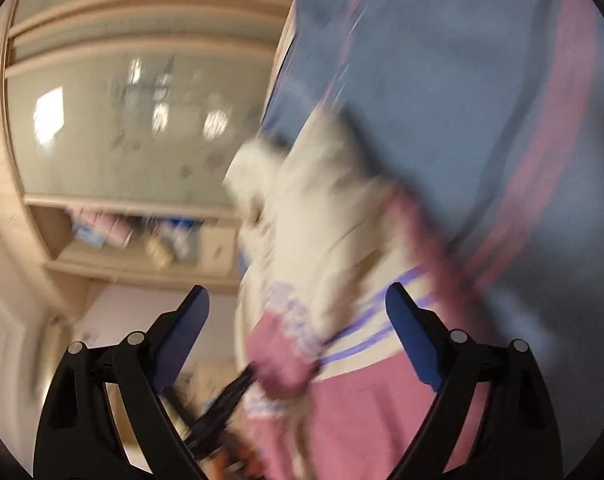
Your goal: Fold large clothes
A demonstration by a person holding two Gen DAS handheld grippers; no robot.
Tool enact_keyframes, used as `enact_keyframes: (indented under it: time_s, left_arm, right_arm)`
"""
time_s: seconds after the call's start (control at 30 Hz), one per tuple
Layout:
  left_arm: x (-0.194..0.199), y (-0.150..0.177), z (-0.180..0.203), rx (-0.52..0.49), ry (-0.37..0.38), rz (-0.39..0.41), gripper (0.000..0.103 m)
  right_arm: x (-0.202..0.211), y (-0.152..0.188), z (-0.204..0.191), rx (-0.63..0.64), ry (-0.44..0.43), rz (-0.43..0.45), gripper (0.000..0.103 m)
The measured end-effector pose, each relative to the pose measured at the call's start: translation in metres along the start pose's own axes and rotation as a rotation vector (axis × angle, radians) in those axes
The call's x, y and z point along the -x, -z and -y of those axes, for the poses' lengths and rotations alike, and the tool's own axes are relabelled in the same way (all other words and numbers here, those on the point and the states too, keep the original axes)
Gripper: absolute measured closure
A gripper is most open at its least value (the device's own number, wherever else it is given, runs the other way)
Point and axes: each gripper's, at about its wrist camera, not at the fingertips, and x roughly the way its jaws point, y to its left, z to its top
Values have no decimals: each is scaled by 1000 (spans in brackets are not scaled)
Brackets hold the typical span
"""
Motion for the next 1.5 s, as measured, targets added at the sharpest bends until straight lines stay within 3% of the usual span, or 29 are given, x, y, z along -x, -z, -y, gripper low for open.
enact_keyframes:
  time_s: [0.03,0.07,0.1,0.13,0.17,0.2,0.23,0.3,0.4,0.47,0.5,0.57,0.63,0.7,0.77,0.87,1.0,1.1,1.13,1.2,1.27,1.33,1.37,1.47,1.5]
  left_arm:
    - [-5,1,0,2,6,-15,52]
    - [-9,0,-1,9,10,-23,52]
    - [-13,0,-2,12,11,-30,52]
    - [-17,0,-2,8,1,-37,62]
    - [-23,-1,-4,6,-33,-54,74]
    - [-29,0,-7,12,-55,-74,94]
    - [-35,-2,-11,29,-46,-91,99]
    - [-47,-6,-21,63,-1,-121,100]
    - [-53,-9,-16,36,-35,-117,100]
    - [-48,-8,-14,30,-32,-105,100]
    - [-38,-8,-21,58,-3,-84,100]
    - [-18,-10,-34,118,12,-32,100]
    - [-6,-16,-37,132,-25,19,93]
    - [-2,-17,-33,117,19,31,92]
    - [-6,-15,-24,77,12,18,92]
    - [-20,-7,-7,5,-35,-21,92]
    - [-43,-4,-5,8,-57,-76,92]
    - [-36,-2,0,3,-76,-48,92]
    - [-26,-2,1,18,-45,-5,91]
    - [-14,-1,6,22,-26,58,82]
    - [-18,0,15,-2,-62,40,76]
    - [-41,4,20,-37,-93,-60,73]
    - [-47,6,18,-35,-92,-74,73]
    - [-26,11,6,16,-25,1,72]
    - [-8,14,-6,47,2,56,61]
  right_arm:
    - [-18,-4,2,-24,7,-38,19]
    - [-30,-8,6,-46,33,-46,40]
    - [-39,-14,9,-59,67,-36,49]
    - [-43,-19,10,-54,91,-22,76]
    - [-44,-23,7,-25,132,5,92]
    - [-41,-25,3,-2,161,37,92]
    - [-33,-26,-7,48,241,105,93]
    - [-24,-23,-19,107,322,173,94]
    - [-31,-17,-23,157,440,147,93]
    - [-26,-8,-29,203,500,141,73]
    - [-17,-2,-36,222,537,180,68]
    - [3,9,-48,270,628,322,47]
    - [11,23,-68,379,669,431,46]
    - [-9,30,-85,481,685,385,46]
    - [-47,37,-94,577,731,295,46]
    - [-106,45,-80,662,867,203,46]
    - [-152,46,-50,759,1045,131,46]
    - [-144,54,-57,785,1039,155,46]
    - [-138,58,-64,786,1007,185,46]
    - [-128,60,-73,793,962,226,43]
    - [-129,55,-68,757,964,198,36]
    - [-135,48,-51,694,989,143,33]
    - [-140,48,-46,689,1002,127,27]
    - [-156,72,-47,794,1103,146,12]
    - [-159,80,-50,821,1140,164,12]
